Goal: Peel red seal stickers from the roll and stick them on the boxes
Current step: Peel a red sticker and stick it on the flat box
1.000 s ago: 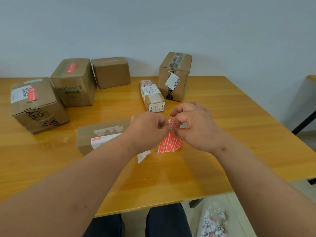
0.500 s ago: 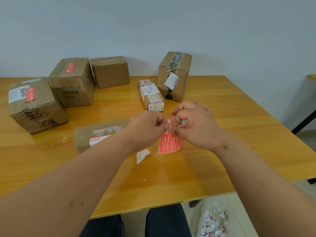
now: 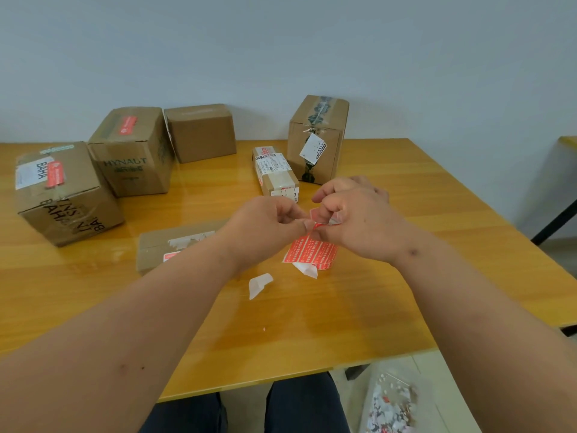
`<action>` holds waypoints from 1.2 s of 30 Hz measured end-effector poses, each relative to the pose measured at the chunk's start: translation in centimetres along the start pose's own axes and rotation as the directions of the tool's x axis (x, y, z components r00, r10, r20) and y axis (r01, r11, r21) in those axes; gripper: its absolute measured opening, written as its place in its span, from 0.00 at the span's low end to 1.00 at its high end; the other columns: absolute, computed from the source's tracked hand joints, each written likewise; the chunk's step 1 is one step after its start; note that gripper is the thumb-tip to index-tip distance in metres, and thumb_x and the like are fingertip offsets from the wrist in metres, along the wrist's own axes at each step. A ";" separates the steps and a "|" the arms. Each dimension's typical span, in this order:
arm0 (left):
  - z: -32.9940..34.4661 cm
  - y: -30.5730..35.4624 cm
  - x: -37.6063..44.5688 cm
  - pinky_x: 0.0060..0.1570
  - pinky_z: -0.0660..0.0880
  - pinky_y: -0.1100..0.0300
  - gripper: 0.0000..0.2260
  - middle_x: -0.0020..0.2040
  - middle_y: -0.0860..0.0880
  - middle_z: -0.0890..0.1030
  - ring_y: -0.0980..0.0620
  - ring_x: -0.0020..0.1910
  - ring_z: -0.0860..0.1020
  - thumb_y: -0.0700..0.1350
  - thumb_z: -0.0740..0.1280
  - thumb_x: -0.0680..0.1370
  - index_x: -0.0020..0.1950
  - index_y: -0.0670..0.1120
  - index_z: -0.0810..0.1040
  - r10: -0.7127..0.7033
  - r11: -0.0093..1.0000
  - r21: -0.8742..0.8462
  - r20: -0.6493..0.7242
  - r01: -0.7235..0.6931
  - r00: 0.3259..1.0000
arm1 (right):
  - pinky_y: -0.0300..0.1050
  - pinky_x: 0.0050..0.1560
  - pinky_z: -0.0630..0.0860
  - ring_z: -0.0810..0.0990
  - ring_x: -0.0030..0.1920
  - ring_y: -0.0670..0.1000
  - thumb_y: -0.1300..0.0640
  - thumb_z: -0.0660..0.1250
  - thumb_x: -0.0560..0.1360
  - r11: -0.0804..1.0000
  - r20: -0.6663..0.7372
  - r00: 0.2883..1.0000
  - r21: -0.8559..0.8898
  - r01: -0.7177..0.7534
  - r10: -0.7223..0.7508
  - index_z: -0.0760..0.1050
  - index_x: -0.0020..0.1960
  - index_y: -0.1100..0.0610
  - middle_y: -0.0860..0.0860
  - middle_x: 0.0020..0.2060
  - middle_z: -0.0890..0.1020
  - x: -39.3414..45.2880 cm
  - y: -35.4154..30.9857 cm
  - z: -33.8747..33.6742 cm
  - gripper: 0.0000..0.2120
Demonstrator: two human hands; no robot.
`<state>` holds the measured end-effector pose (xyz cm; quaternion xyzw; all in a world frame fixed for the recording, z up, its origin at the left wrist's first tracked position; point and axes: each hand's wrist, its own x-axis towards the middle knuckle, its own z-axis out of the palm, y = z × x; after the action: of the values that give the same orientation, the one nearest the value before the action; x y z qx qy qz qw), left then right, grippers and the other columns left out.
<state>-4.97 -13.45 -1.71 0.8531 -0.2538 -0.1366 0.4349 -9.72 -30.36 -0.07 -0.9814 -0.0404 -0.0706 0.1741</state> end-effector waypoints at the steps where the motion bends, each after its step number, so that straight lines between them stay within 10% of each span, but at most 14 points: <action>1: 0.0 0.0 0.0 0.48 0.80 0.49 0.08 0.44 0.48 0.84 0.49 0.44 0.81 0.54 0.68 0.77 0.45 0.51 0.82 -0.001 1.000 0.023 0.007 0.000 1.000 | 0.49 0.59 0.54 0.61 0.65 0.46 0.45 0.74 0.68 1.000 0.002 1.000 -0.004 0.001 -0.001 0.71 0.33 0.39 0.37 0.57 0.72 0.0 0.0 0.1 0.12; 12: 0.5 0.2 0.2 0.27 0.64 0.66 0.13 0.44 0.44 0.83 0.58 0.29 0.69 0.52 0.63 0.81 0.49 0.43 0.78 -0.071 0.995 0.074 0.008 0.070 0.997 | 0.51 0.60 0.55 0.60 0.65 0.46 0.45 0.73 0.70 0.999 0.003 1.000 -0.035 0.019 -0.019 0.74 0.34 0.41 0.36 0.56 0.72 0.1 0.0 0.4 0.09; 20: 0.1 0.2 0.2 0.32 0.70 0.66 0.10 0.43 0.48 0.84 0.56 0.35 0.76 0.51 0.63 0.81 0.45 0.47 0.78 -0.099 0.995 -0.017 0.000 0.099 0.995 | 0.50 0.58 0.56 0.62 0.61 0.45 0.43 0.75 0.67 1.000 -0.025 1.000 -0.028 0.011 -0.012 0.76 0.40 0.45 0.38 0.55 0.73 0.1 0.1 0.8 0.09; 27: -0.4 0.7 -0.5 0.52 0.79 0.46 0.12 0.46 0.44 0.84 0.43 0.50 0.81 0.56 0.68 0.77 0.47 0.48 0.81 -0.066 0.996 -0.053 0.008 0.066 0.998 | 0.52 0.60 0.58 0.63 0.64 0.48 0.47 0.70 0.72 0.998 -0.011 1.000 -0.067 -0.006 0.005 0.79 0.42 0.45 0.38 0.55 0.73 0.6 0.2 0.8 0.03; 36: -0.3 0.5 -0.1 0.42 0.78 0.57 0.10 0.42 0.47 0.84 0.53 0.41 0.80 0.49 0.68 0.79 0.43 0.43 0.80 -0.070 0.998 0.002 0.003 0.070 0.998 | 0.51 0.58 0.56 0.62 0.63 0.48 0.44 0.71 0.71 0.996 0.028 0.999 -0.084 -0.021 0.023 0.78 0.39 0.42 0.35 0.52 0.70 0.5 -0.1 0.8 0.04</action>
<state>-5.09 -13.46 -1.13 0.8616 -0.2245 -0.1531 0.4287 -9.12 -29.96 -0.65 -0.9891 -0.0291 -0.0561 0.1332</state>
